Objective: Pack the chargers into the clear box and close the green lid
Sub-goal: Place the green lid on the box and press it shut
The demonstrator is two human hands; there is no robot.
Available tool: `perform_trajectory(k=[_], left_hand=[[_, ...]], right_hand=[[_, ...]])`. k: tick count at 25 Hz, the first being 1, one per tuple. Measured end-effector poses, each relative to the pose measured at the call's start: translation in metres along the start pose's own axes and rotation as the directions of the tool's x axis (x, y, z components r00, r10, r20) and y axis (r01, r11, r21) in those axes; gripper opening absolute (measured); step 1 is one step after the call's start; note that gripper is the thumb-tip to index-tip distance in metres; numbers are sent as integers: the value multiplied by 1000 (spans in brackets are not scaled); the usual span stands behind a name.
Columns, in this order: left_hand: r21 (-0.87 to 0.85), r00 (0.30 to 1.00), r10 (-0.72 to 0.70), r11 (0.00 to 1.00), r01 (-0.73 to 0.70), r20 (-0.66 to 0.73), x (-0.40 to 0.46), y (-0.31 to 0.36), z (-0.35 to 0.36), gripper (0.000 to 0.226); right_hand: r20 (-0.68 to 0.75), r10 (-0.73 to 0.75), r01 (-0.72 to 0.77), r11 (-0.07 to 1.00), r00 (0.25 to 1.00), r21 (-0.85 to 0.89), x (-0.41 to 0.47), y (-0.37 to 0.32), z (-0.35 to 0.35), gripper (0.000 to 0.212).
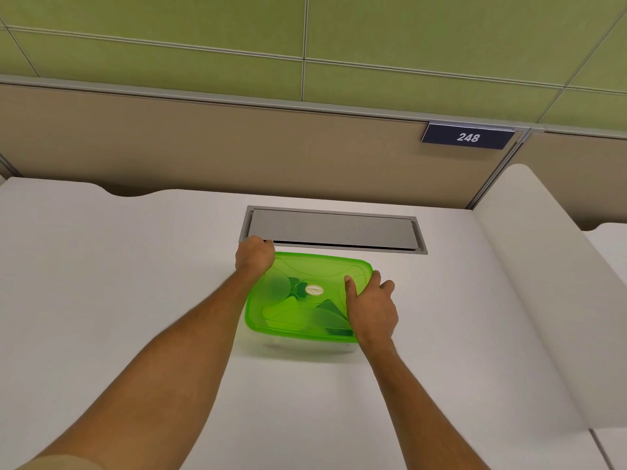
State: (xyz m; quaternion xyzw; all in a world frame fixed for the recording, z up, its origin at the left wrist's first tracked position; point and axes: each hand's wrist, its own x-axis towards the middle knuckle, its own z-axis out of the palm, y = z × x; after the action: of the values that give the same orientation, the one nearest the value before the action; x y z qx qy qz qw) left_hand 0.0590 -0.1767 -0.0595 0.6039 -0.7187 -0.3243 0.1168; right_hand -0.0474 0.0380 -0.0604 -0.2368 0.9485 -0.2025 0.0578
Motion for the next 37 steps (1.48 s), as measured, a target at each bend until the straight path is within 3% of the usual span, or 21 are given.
perform_trajectory(k=[7, 12, 15, 23, 29, 33, 37], left_hand=[[-115, 998, 16, 993, -23, -67, -12, 0, -9, 52], [190, 1000, 23, 981, -25, 12, -46, -11, -9, 65], [248, 999, -34, 968, 32, 5, -70, -33, -6, 67], [29, 988, -141, 989, 142, -58, -94, -47, -8, 69], [226, 995, -97, 969, 95, -3, -99, -41, -14, 82], [173, 979, -201, 965, 197, 8, -108, -37, -14, 83], [70, 972, -214, 973, 221, -99, -114, -35, -10, 73]], right_hand=[[7, 20, -20, 1000, 1000, 17, -1, 0, -1, 68], [23, 24, -25, 1000, 999, 10, -1, -1, -2, 67], [17, 30, -31, 999, 999, 17, -1, -1, -1, 68], [29, 30, -30, 999, 999, 10, -1, -2, -2, 68], [13, 28, -28, 1000, 1000, -5, -1, -3, 0, 67], [3, 30, -30, 999, 1000, -11, -2, -3, 2, 67], [1, 33, -33, 999, 999, -10, -1, -3, 2, 67]])
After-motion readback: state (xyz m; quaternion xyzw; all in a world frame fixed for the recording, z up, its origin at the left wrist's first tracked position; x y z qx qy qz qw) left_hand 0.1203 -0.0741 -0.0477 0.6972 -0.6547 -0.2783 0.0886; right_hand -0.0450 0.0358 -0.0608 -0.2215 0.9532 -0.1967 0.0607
